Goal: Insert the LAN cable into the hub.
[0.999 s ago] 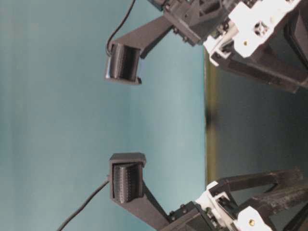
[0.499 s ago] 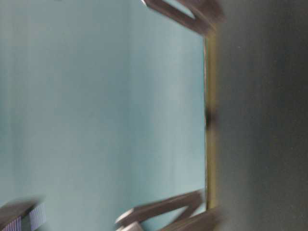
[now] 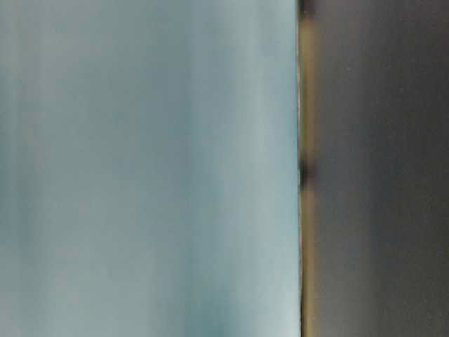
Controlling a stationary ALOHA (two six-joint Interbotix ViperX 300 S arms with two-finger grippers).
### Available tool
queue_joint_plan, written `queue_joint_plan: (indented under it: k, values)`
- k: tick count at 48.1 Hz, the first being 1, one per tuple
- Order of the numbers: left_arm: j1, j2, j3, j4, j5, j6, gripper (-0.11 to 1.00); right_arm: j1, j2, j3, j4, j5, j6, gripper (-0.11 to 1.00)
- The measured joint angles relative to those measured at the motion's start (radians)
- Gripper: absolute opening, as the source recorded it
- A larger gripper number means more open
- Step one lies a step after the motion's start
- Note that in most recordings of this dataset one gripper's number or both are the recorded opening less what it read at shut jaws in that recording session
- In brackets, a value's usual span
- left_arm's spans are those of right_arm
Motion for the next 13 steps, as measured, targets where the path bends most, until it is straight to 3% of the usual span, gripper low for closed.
queue_joint_plan:
  k: [13]
  values:
    - [0.015, -0.327, 0.091, 0.0, 0.091, -0.002, 0.78, -0.054, -0.206, 0.0, -0.008, 0.16, -0.008, 0.79]
